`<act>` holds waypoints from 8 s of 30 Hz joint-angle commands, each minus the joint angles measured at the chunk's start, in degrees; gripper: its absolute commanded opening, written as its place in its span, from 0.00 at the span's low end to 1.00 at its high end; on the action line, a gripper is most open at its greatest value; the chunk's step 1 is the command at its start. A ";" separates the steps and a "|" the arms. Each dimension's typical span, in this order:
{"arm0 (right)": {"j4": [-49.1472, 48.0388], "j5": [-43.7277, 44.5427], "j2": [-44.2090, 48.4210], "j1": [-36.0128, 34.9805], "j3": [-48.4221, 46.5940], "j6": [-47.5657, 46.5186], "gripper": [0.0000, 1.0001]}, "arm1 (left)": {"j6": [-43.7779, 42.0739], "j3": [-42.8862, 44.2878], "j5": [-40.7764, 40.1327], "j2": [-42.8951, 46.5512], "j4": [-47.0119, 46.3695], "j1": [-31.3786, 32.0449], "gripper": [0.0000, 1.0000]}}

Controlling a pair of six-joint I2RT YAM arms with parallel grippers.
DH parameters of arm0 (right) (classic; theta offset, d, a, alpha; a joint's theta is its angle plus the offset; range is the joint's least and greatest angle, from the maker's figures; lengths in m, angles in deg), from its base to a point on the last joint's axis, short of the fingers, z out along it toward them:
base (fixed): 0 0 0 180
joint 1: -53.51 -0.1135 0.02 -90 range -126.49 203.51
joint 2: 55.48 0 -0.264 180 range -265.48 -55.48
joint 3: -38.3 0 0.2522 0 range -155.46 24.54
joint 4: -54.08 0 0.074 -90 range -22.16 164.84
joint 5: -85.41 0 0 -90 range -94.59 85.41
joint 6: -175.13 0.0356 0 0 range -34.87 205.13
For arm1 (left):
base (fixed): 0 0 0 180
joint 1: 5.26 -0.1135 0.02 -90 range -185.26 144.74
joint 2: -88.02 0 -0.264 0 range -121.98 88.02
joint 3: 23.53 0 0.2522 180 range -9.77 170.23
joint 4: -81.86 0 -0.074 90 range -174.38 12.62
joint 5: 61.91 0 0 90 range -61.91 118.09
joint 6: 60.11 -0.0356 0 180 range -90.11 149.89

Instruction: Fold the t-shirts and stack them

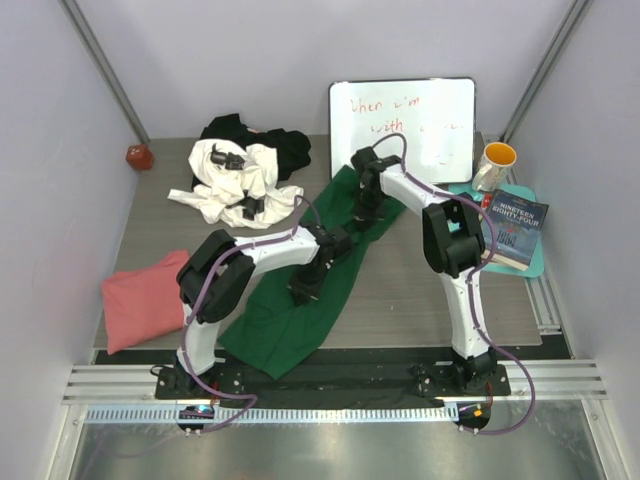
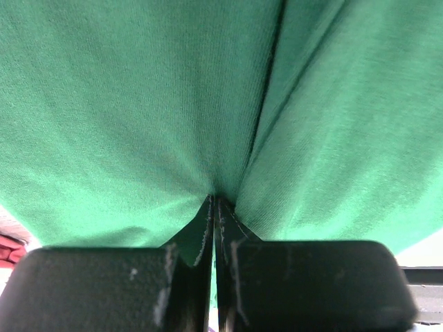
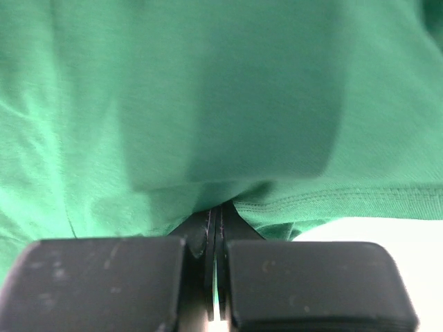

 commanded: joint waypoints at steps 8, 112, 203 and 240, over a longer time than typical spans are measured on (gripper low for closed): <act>-2.91 3.42 5.42 8.89 16.11 2.81 0.01 | -2.08 3.88 3.03 -1.87 -1.63 0.54 0.00; -57.94 -21.90 43.57 -32.59 74.73 28.73 0.51 | -0.67 -22.14 11.99 19.41 -7.52 -27.06 0.57; -109.17 -13.11 33.55 -36.90 93.19 68.55 0.01 | 2.93 -26.63 26.32 20.02 -9.72 -35.94 0.11; -85.17 -16.36 41.72 -31.19 87.04 61.07 0.39 | 2.23 -21.09 19.99 16.42 -7.97 -33.65 0.30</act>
